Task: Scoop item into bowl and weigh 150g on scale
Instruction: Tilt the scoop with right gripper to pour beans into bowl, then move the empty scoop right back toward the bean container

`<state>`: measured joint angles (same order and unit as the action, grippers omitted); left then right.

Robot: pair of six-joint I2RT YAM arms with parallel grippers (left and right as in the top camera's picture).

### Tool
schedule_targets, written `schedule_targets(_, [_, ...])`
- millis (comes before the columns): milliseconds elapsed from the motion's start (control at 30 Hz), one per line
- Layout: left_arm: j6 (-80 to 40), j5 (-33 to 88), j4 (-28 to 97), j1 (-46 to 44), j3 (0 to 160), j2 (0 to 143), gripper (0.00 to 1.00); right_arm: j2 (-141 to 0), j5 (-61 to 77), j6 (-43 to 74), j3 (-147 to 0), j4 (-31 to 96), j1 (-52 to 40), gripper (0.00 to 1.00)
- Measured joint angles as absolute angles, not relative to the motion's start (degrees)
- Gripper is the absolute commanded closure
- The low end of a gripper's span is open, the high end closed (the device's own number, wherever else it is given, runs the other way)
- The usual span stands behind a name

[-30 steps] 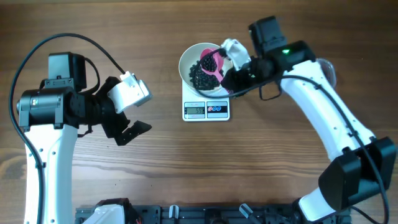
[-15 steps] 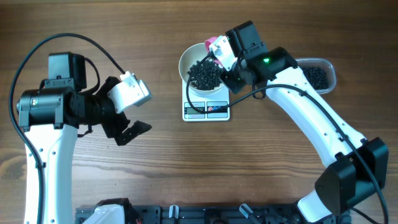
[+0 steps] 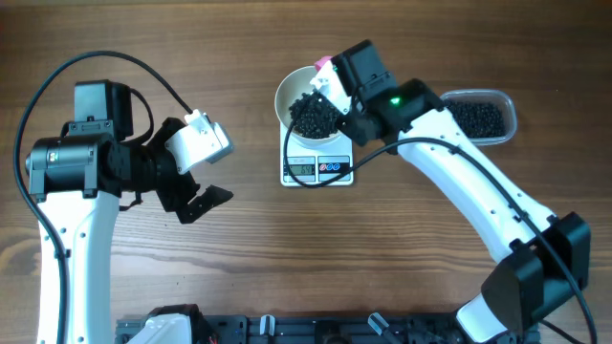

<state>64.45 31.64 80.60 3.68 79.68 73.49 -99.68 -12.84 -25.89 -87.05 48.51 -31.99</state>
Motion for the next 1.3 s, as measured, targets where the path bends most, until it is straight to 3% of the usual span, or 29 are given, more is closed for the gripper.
schedule_targets(567, [64.4, 31.7, 80.6, 3.7, 79.7, 73.5, 0.00, -99.7, -17.8, -26.4, -87.0, 49.2, -34.1, 0.96])
schedule_targets(900, [64.4, 31.7, 80.6, 3.7, 79.7, 73.5, 0.00, -98.7, -17.0, -21.0, -87.5, 58.0, -33.6, 0.96])
schedule_targets(1300, [64.4, 31.7, 80.6, 3.7, 79.7, 73.5, 0.00, -90.3, -18.7, -13.7, -88.7, 75.9, -17.6, 0.96])
